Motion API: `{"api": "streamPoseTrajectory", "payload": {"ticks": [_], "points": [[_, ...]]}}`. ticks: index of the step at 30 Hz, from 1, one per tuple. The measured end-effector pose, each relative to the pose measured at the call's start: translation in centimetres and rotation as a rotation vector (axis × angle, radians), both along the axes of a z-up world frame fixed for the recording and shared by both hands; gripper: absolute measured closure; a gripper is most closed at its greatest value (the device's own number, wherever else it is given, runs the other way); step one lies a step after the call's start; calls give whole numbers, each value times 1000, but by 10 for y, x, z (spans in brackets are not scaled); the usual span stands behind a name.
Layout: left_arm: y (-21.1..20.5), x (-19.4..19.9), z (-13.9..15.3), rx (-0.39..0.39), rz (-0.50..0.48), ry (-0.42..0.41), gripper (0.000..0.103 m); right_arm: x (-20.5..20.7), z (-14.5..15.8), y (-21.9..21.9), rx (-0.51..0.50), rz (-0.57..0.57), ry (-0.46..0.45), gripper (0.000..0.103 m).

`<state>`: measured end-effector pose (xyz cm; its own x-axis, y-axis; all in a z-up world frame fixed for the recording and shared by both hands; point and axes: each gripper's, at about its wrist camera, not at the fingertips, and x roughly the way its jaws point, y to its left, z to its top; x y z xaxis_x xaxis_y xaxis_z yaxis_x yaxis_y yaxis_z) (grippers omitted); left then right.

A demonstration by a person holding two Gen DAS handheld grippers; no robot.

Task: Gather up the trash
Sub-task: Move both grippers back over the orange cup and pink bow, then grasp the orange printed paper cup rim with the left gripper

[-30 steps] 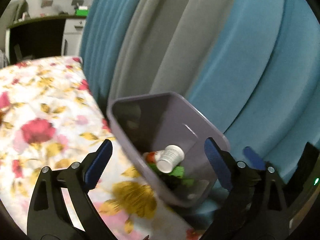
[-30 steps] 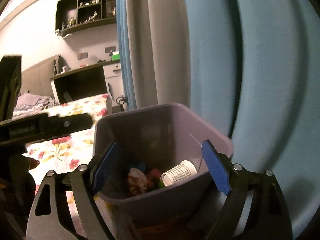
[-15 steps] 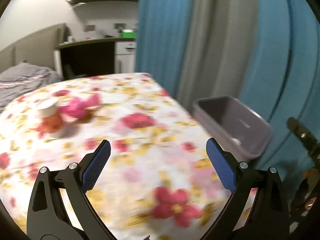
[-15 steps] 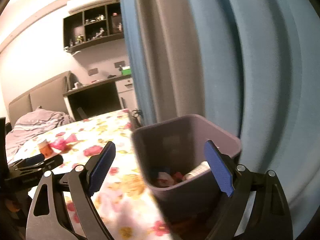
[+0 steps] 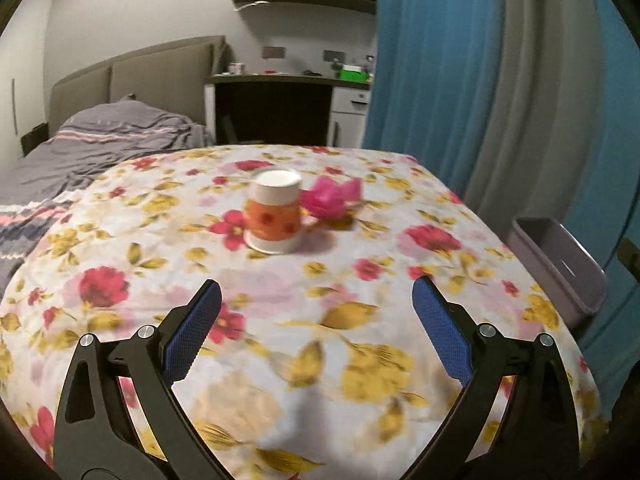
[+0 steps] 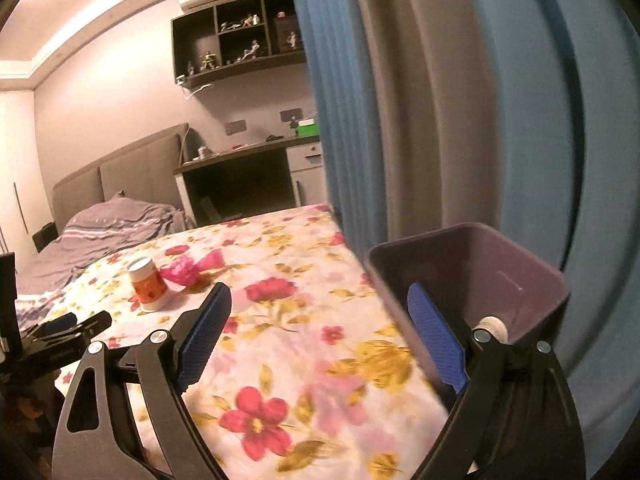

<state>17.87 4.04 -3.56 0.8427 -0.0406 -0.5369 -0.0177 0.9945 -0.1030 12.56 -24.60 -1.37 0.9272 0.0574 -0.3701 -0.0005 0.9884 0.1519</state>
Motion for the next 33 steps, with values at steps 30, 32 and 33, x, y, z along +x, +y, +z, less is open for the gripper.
{"api": "streamPoseTrajectory", "payload": {"ticks": [30, 32, 33], "points": [[36, 159, -41, -79, 17, 140, 43, 186, -20, 118, 17, 179, 165, 16], [40, 160, -42, -96, 4, 135, 45, 194, -22, 129, 1, 196, 169, 18], [41, 159, -41, -96, 6, 134, 46, 197, -23, 135, 0, 205, 174, 18]]}}
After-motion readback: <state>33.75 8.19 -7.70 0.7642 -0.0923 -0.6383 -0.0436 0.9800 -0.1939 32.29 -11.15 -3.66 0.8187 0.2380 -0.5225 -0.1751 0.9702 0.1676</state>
